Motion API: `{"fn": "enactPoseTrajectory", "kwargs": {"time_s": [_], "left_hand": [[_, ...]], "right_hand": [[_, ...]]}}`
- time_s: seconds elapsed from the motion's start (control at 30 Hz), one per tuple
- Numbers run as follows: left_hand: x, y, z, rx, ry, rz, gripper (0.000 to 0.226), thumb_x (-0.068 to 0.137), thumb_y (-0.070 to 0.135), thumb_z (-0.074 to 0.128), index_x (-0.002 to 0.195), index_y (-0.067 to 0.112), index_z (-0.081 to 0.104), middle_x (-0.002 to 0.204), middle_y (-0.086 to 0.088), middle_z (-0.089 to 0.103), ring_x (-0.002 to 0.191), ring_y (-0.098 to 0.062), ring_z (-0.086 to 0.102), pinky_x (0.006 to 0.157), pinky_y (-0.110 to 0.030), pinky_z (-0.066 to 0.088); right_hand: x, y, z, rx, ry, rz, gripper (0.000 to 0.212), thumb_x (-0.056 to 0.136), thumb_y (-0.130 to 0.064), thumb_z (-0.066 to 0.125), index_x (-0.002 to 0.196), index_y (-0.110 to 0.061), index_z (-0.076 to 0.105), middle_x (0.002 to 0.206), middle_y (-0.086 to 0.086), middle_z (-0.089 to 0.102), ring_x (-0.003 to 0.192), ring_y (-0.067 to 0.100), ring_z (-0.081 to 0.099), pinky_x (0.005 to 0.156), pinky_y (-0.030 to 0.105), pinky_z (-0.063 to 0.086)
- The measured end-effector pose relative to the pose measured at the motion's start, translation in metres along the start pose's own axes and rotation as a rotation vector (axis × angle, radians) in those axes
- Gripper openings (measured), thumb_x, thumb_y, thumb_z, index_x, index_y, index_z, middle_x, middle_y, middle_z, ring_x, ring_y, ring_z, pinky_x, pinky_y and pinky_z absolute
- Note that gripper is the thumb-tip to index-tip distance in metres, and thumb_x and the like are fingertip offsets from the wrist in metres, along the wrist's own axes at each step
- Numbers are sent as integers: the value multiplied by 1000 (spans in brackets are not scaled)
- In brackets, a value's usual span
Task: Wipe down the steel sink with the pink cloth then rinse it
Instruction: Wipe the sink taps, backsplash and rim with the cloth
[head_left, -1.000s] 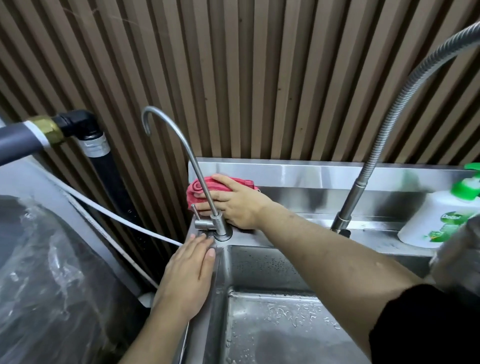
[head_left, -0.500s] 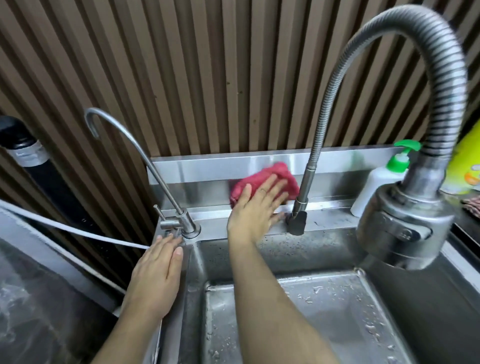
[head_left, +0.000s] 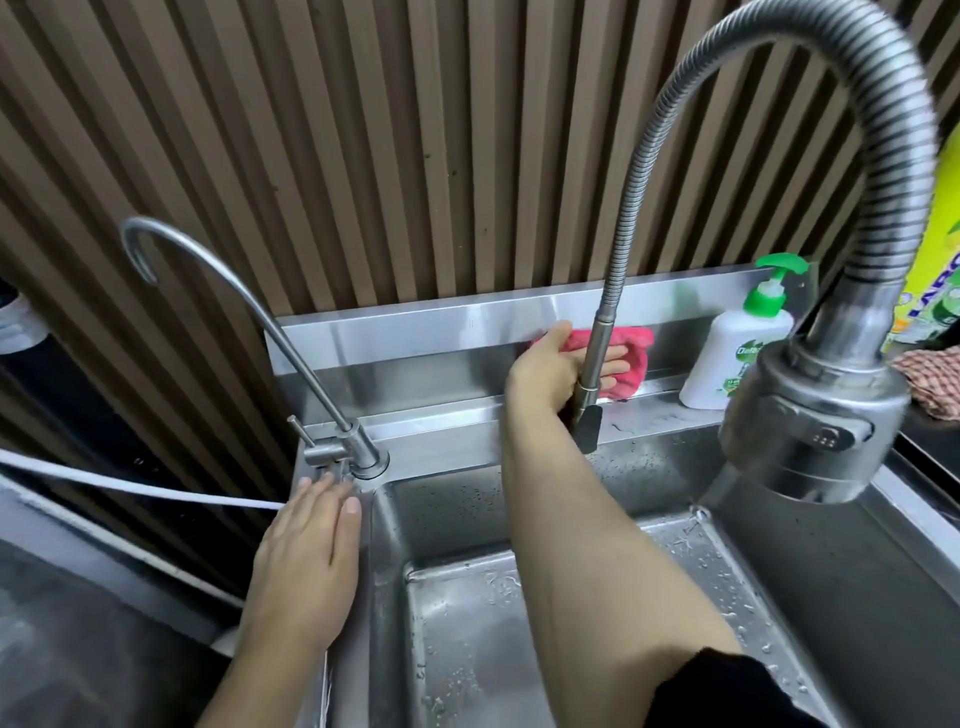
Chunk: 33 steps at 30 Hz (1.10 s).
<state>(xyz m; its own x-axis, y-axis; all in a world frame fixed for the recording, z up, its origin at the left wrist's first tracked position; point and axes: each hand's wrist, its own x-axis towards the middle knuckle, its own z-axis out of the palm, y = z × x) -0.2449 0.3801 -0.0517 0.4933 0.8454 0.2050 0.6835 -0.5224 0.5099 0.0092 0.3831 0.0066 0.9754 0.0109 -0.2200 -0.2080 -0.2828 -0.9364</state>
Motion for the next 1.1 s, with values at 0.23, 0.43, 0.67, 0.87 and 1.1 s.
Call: {"fn": "enactPoseTrajectory", "kwargs": {"time_s": [0.23, 0.43, 0.67, 0.87, 1.1], "left_hand": [[0, 2, -1, 10, -3, 2, 59, 89, 40, 23, 125, 10, 59, 139, -8, 52, 138, -23, 34, 115, -37, 22], [-2, 3, -2, 20, -8, -14, 60, 89, 41, 22, 125, 10, 58, 140, -8, 51, 138, -23, 32, 115, -37, 21], [-4, 4, -3, -62, -2, -51, 61, 88, 40, 20, 132, 13, 51, 144, -3, 46, 140, -16, 28, 116, -31, 15], [-3, 5, -3, -84, 0, -60, 60, 88, 38, 21, 132, 11, 52, 143, -4, 47, 140, -18, 29, 116, -31, 15], [-2, 7, -3, -65, -12, -62, 54, 93, 37, 23, 133, 13, 51, 144, -2, 45, 141, -15, 26, 115, -28, 13]], "right_hand": [[-23, 18, -9, -269, -163, -72, 75, 87, -7, 40, 148, -9, -2, 152, 14, 27, 132, 33, 37, 103, 47, 36], [-36, 24, -29, -759, -426, -271, 72, 94, -3, 42, 147, -5, -6, 158, 13, 1, 143, 26, 13, 109, 38, 29], [-103, 59, -53, -1179, -847, -812, 68, 94, -36, 35, 150, -19, 0, 158, -1, -13, 143, 25, -20, 110, 59, -17], [-101, 76, -39, -1039, -739, -1096, 60, 97, -48, 23, 148, -16, 21, 157, 5, 17, 145, 26, 6, 111, 52, -17], [-61, 88, -56, -1106, -426, -782, 62, 98, -48, 9, 149, -15, -1, 158, 3, -3, 145, 25, -6, 114, 52, 0]]}}
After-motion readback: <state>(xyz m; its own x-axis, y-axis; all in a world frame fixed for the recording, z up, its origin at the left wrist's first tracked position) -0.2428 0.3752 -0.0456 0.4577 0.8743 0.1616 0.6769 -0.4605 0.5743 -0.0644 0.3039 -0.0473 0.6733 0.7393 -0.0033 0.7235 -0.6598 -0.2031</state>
